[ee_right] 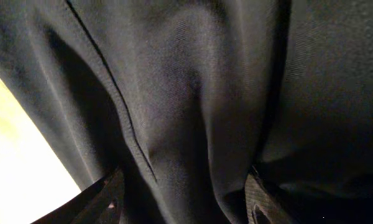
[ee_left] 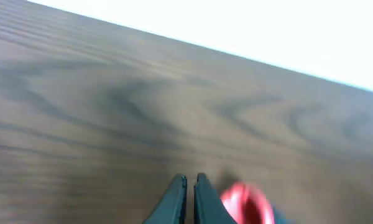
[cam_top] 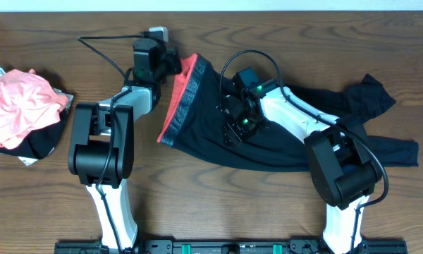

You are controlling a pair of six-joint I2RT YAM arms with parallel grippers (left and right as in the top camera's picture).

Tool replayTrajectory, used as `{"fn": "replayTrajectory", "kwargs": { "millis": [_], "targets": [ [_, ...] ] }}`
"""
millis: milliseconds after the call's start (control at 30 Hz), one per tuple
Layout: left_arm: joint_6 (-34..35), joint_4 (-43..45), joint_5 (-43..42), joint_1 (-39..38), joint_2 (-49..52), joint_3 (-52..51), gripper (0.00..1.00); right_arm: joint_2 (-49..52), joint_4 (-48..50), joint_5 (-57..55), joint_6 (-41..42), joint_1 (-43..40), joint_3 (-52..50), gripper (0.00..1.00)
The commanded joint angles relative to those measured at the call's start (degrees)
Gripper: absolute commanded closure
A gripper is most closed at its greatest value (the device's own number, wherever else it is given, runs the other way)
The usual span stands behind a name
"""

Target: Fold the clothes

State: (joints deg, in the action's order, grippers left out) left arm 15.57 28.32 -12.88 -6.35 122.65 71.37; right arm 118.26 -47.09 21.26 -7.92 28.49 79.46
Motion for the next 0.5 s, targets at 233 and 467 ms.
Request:
{"fn": "replayTrajectory", "kwargs": {
  "millis": [233, 467],
  "targets": [
    [7.37, -11.47, 9.07, 0.28, 1.70, 0.11, 0.94, 1.66, -0.11, -1.97, 0.81, -0.59, -1.68, 0.38],
    [6.54, -19.63, -2.58, 0.55, -2.10, 0.11, 0.94, 1.66, 0.37, -4.09, 0.85, -1.07, -1.68, 0.37]
  ]
}}
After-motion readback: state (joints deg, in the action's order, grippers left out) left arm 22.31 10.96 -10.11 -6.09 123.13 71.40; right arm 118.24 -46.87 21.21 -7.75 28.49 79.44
